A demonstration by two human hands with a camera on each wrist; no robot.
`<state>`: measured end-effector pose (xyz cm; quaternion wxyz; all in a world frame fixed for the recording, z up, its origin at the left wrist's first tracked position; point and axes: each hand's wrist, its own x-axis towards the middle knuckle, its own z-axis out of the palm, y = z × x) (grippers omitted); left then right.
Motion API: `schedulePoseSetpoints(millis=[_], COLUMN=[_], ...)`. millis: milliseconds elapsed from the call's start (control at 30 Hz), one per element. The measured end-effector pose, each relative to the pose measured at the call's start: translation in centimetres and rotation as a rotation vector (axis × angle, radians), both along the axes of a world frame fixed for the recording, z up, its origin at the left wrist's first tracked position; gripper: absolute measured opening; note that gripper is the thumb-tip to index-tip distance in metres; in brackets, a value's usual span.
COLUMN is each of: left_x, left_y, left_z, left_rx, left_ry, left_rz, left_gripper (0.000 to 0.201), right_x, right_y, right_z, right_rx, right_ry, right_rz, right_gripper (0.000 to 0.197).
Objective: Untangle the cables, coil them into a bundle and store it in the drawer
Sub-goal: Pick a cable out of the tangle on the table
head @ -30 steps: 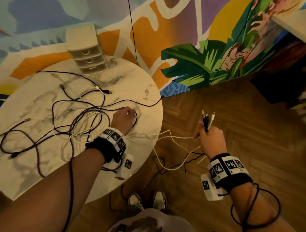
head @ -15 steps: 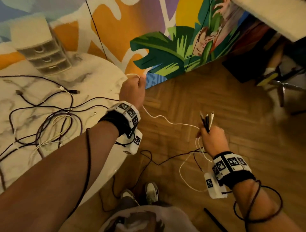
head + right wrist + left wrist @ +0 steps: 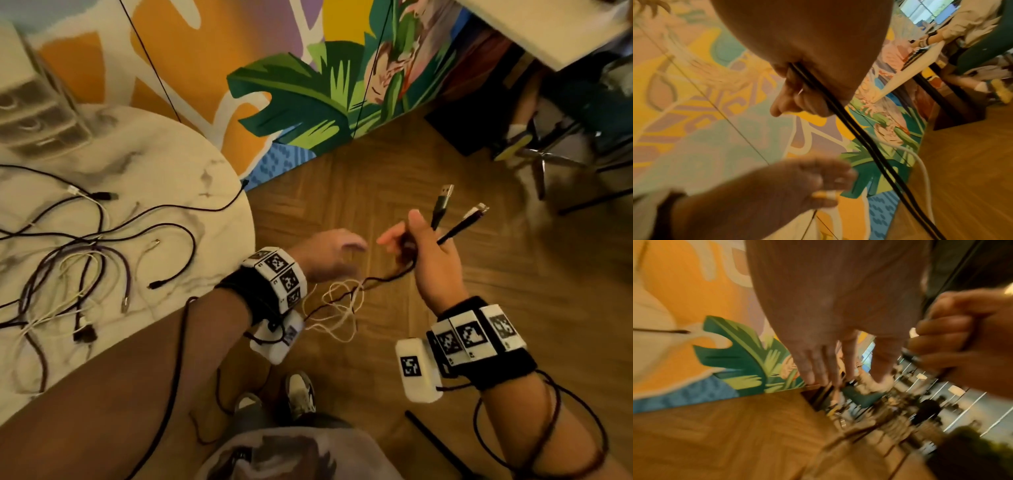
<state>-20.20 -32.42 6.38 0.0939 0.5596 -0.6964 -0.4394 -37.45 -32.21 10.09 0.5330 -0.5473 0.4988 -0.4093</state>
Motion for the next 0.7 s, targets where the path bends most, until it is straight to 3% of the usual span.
schedulePoseSetpoints(millis=[67, 167, 233, 300, 400, 467, 533, 600, 700], left_x=[-1.9, -3.4, -3.1, -2.5, -1.2, -0.1, 1.3, 3.2, 6.2], left_y=[0.6, 0.7, 0.5, 0.2, 0.0, -0.3, -0.9, -1.3, -1.7], left_z=[3.4, 7.1, 8.2, 9.2, 10.7, 11.8, 13.4, 16.1, 19.9], left_rx=[0.069, 0.099, 0.163, 0.166, 0.068, -0.083, -0.331, -0.571, -0.849], left_ry=[0.283, 0.618, 0.765, 0.775, 0.683, 0.596, 0.302, -0.037, -0.465], left_rz=[-0.057, 0.058, 0.179, 0.279, 0.439, 0.364, 0.244, 0.157, 0.111], left_gripper=[0.036, 0.013, 0.03, 0.039, 0.041, 0.047, 0.049, 0.046, 0.043], right_x=[1.5, 2.7, 3.0, 3.3, 4.6, 5.5, 6.0, 4.9, 0.9], right_y=[-0.4, -1.4, -2.0, -2.0, -1.3, -1.1, -1.1, -1.5, -2.0], right_z=[1.0, 2.9, 4.2, 4.6, 2.3, -0.1, -3.0, -6.4, -11.8], right_rx=[-0.123, -0.201, -0.151, -0.045, 0.124, 0.101, 0.032, 0.046, 0.254], right_ry=[-0.009, 0.027, -0.041, -0.163, -0.275, -0.083, 0.139, 0.352, 0.685], right_rz=[0.056, 0.136, 0.196, 0.319, 0.489, 0.537, 0.567, 0.425, 0.244], right_gripper=[0.044, 0.048, 0.052, 0.055, 0.037, 0.022, 0.033, 0.04, 0.034])
